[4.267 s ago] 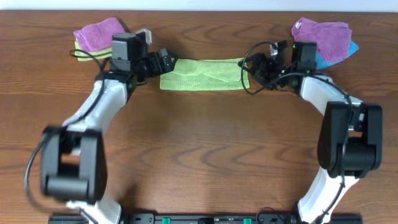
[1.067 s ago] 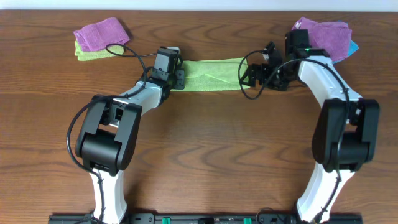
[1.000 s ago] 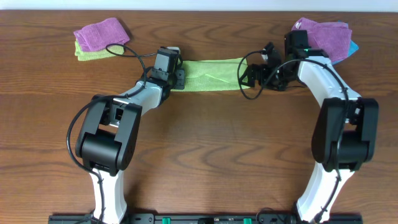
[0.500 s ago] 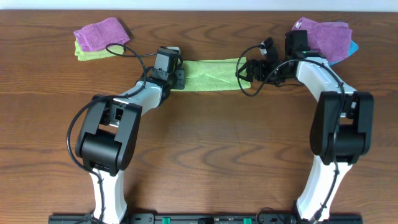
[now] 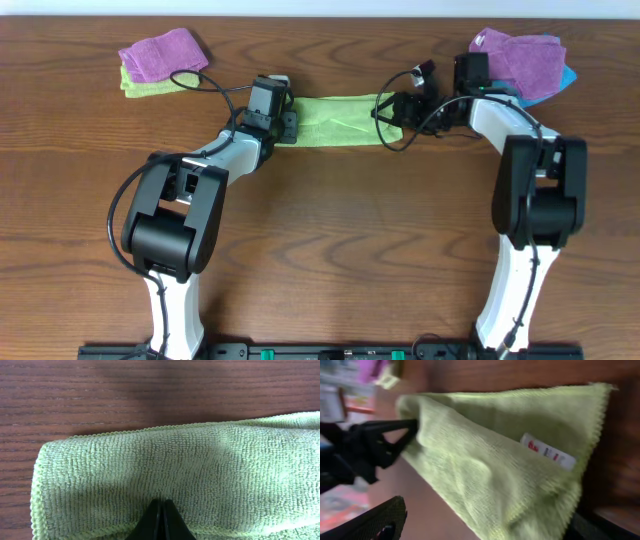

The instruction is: Fold the cloth

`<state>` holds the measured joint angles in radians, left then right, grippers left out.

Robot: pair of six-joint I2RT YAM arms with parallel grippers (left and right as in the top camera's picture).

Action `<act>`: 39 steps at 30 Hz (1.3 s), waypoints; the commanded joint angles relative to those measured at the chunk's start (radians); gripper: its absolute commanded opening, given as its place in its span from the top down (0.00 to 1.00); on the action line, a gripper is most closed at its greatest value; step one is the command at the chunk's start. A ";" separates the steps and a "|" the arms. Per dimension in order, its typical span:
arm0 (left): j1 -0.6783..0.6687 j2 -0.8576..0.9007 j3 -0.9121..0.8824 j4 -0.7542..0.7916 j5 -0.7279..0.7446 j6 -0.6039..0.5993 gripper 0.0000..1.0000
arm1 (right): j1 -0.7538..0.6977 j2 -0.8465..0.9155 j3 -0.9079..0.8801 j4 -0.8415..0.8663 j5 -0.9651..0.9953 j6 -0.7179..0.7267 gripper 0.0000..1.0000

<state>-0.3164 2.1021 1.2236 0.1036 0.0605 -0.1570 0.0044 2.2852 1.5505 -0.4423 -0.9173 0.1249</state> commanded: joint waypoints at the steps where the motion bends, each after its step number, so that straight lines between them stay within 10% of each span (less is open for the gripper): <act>1: -0.010 0.018 -0.002 -0.020 0.007 0.003 0.94 | 0.023 0.100 -0.030 -0.006 0.011 0.062 0.05; 7: -0.010 0.018 -0.002 -0.017 0.007 0.003 0.94 | 0.061 0.101 -0.029 0.007 0.012 0.062 0.18; 12: -0.010 0.018 -0.002 -0.018 0.007 0.003 0.94 | 0.060 0.101 -0.029 0.016 0.030 0.085 0.73; 19: -0.010 0.018 -0.002 -0.020 0.007 0.004 0.94 | 0.045 0.100 -0.024 0.015 0.039 0.093 0.98; 39: -0.018 0.018 -0.002 -0.076 0.021 -0.056 0.95 | 0.078 -0.167 0.064 -0.149 0.244 0.054 0.98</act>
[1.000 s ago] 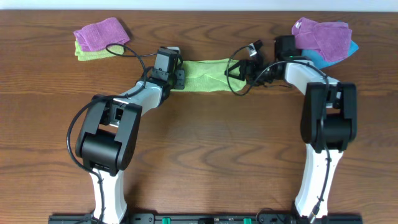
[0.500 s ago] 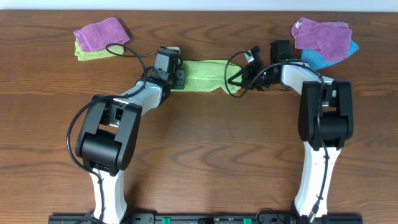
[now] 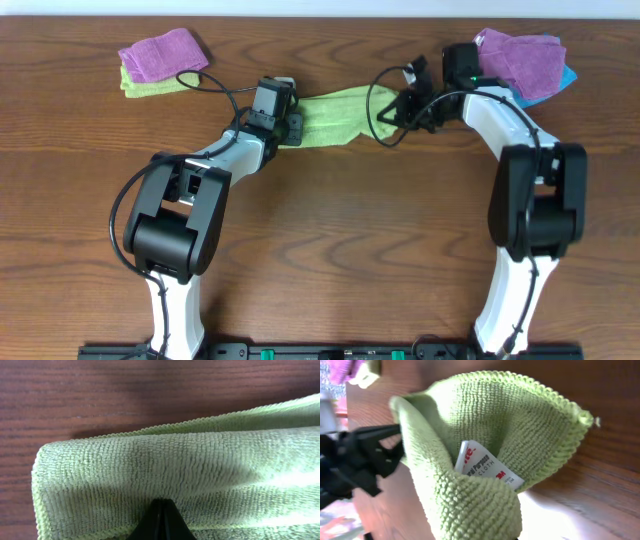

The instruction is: Fold the cloth

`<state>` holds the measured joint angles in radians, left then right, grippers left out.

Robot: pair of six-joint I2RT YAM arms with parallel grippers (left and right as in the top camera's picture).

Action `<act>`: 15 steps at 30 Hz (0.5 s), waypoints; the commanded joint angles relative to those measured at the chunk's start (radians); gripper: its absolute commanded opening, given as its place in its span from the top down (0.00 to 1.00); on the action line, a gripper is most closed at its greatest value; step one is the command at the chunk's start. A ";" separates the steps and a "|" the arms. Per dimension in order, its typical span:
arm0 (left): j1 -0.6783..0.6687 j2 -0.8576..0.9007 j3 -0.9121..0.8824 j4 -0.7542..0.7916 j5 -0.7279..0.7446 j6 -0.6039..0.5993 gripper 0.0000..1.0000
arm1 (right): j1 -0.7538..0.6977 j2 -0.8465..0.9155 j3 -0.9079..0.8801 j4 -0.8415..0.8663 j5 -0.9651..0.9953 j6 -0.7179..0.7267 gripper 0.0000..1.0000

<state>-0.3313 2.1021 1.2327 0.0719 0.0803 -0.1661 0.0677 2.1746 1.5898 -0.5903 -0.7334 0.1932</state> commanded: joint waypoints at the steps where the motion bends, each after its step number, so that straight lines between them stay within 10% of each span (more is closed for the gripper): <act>1: -0.007 0.018 -0.011 -0.059 0.019 -0.051 0.94 | 0.024 -0.068 0.024 0.000 0.076 -0.005 0.98; 15: -0.093 -0.005 -0.011 -0.084 0.080 -0.086 0.94 | 0.114 -0.081 0.025 -0.024 0.166 0.022 0.98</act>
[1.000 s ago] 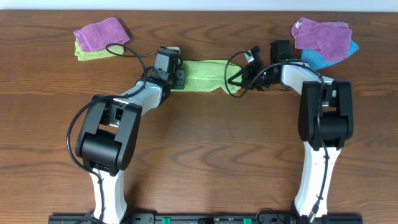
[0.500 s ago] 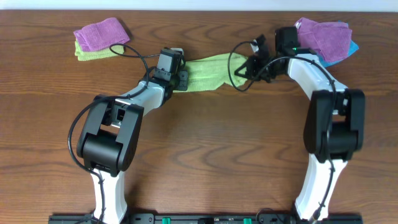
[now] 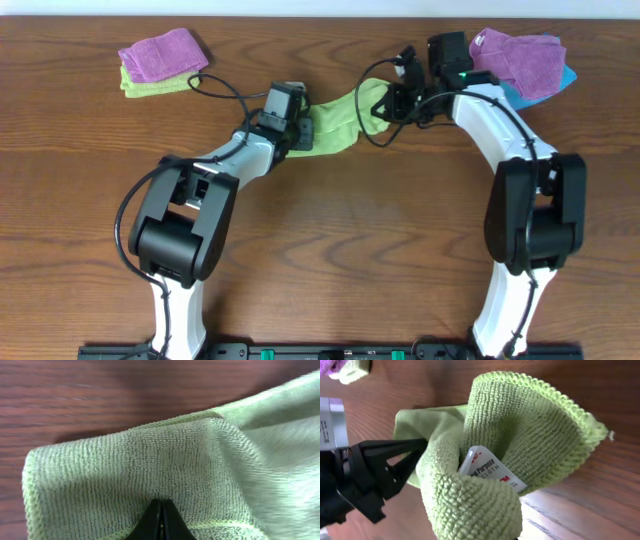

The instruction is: Fold the cloth

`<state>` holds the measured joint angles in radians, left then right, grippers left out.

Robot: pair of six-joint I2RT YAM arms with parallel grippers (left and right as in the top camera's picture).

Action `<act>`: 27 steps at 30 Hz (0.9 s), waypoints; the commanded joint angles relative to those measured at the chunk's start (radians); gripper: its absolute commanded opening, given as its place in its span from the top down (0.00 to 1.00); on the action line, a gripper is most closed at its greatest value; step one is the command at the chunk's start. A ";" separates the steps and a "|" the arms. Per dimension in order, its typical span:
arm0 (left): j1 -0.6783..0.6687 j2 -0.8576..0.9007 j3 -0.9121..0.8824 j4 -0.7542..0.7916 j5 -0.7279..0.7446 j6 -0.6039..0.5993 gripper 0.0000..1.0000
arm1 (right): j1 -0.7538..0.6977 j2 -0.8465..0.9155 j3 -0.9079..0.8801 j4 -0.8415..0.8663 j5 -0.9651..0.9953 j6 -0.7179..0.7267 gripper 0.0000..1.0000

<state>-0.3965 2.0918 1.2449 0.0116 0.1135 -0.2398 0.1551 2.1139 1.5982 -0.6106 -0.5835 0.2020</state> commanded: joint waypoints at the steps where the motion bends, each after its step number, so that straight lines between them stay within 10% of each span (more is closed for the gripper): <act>1: -0.032 0.001 -0.023 -0.018 0.048 -0.012 0.94 | 0.037 -0.021 0.017 -0.006 0.019 0.023 0.98; 27: 0.026 -0.365 -0.023 -0.107 -0.155 0.000 0.95 | 0.087 -0.102 0.019 -0.089 0.087 0.010 0.99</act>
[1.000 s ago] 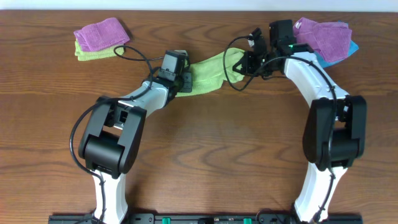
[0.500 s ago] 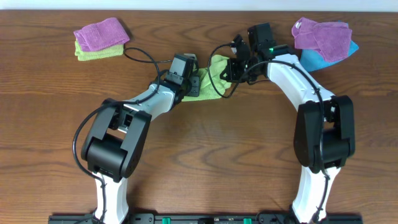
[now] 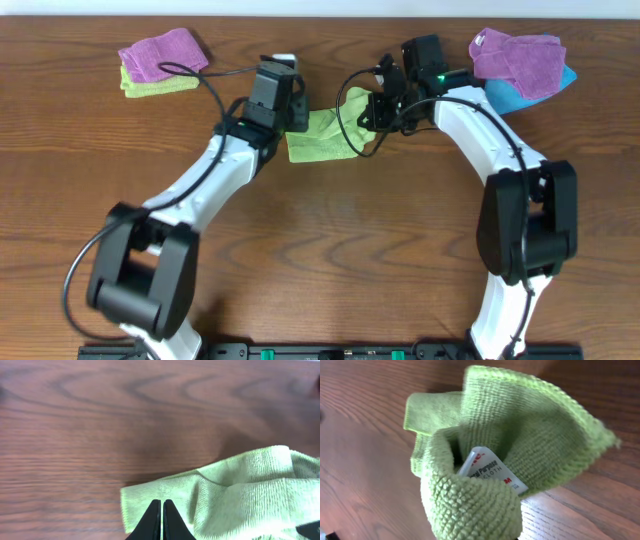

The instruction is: Fold the cloth

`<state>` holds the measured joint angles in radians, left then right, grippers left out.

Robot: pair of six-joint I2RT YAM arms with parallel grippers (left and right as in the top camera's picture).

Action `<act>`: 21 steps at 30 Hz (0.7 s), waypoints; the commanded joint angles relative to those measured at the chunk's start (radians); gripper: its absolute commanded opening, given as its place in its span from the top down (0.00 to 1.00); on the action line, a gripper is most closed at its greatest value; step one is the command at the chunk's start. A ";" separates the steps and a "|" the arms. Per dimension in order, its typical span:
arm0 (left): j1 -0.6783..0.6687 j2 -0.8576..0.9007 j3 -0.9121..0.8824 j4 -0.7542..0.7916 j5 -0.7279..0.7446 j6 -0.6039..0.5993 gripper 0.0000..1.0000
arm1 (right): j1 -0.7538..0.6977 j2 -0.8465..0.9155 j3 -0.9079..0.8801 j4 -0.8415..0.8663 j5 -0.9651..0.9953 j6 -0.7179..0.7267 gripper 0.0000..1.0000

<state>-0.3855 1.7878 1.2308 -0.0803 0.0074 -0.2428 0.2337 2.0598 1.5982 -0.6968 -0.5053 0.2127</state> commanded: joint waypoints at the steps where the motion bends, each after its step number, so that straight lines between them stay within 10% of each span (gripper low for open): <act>1: 0.027 -0.092 -0.008 -0.030 -0.048 0.001 0.94 | 0.011 -0.050 0.019 -0.003 0.008 0.000 0.98; 21: 0.157 -0.506 -0.009 -0.358 0.013 -0.008 0.94 | 0.177 0.012 0.018 0.037 0.190 -0.049 0.98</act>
<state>-0.2325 1.3033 1.2308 -0.4229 0.0051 -0.2436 0.3988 2.0392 1.6016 -0.6651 -0.3466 0.1780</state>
